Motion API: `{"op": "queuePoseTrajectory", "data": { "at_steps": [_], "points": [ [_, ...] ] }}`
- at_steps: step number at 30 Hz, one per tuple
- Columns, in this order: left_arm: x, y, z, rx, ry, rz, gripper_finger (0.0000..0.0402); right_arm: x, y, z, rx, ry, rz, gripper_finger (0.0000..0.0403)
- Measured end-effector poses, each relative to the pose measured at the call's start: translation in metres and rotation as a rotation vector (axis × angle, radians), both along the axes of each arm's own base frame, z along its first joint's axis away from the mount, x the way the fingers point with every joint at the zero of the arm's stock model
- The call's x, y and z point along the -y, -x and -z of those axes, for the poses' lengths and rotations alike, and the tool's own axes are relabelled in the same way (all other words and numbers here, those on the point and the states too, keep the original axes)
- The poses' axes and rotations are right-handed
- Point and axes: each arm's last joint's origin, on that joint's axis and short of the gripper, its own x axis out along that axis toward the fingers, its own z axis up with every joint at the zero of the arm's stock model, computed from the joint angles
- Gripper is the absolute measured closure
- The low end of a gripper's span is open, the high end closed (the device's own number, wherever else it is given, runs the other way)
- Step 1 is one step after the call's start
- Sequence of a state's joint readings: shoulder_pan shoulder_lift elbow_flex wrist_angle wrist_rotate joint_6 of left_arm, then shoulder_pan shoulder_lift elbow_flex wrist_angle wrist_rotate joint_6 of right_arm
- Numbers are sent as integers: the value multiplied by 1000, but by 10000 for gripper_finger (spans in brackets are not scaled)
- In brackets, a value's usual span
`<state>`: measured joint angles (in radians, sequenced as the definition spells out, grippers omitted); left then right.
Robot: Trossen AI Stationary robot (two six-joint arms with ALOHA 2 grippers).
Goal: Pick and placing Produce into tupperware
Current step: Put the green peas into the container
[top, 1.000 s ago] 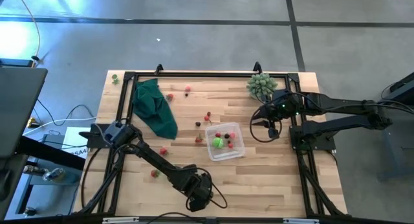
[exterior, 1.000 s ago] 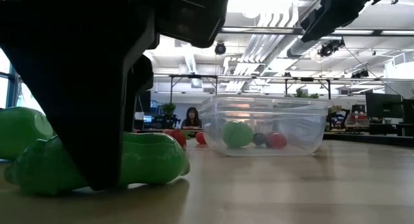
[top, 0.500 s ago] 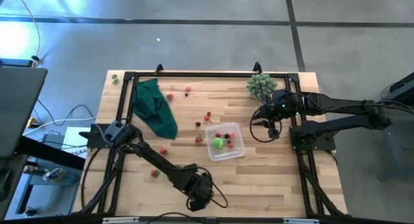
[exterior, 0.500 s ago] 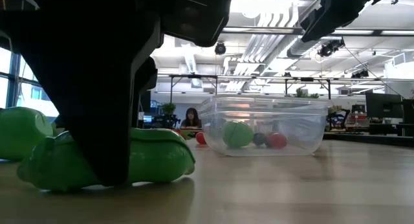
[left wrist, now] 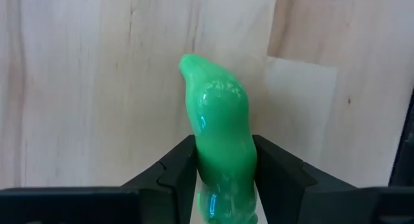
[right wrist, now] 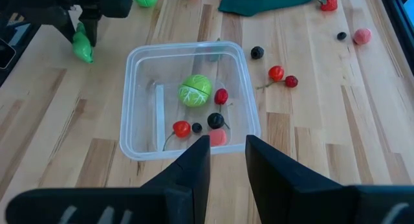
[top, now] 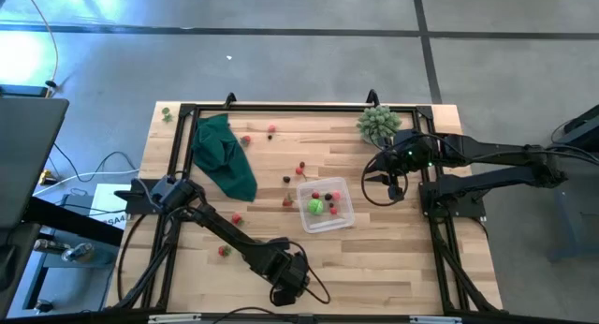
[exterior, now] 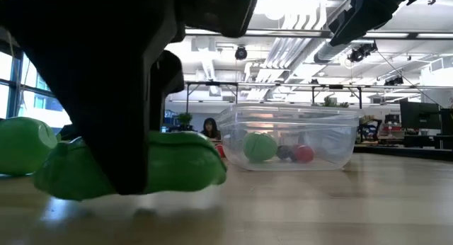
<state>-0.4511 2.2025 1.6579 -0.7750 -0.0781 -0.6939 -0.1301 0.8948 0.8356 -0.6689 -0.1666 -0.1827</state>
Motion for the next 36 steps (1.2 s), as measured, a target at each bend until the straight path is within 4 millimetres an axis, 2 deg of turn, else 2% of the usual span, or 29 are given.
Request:
{"op": "queuePoseTrajectory", "data": {
  "at_steps": [4,7,11,13,17,22,27,30,36],
  "points": [
    [1,-3,-12,29,-12,49,280,0,0,0,0,0,0,313],
    [2,-6,-27,43,-39,104,279,0,0,0,0,0,0,313],
    [0,-12,-61,77,-110,175,275,0,0,0,0,0,0,313],
    [-5,-15,-83,89,-168,207,274,0,0,0,0,0,0,313],
    [-28,-19,-131,103,-302,212,273,0,0,0,0,0,0,313],
    [-79,-24,-186,151,-411,204,273,0,0,0,0,0,0,313],
    [-131,-36,-192,194,-375,274,273,0,0,0,1,0,0,313],
    [-153,-46,-183,175,-338,313,273,0,0,0,0,0,0,313],
    [-169,-71,-143,143,-256,411,273,0,0,0,0,0,0,313]
  ]
}}
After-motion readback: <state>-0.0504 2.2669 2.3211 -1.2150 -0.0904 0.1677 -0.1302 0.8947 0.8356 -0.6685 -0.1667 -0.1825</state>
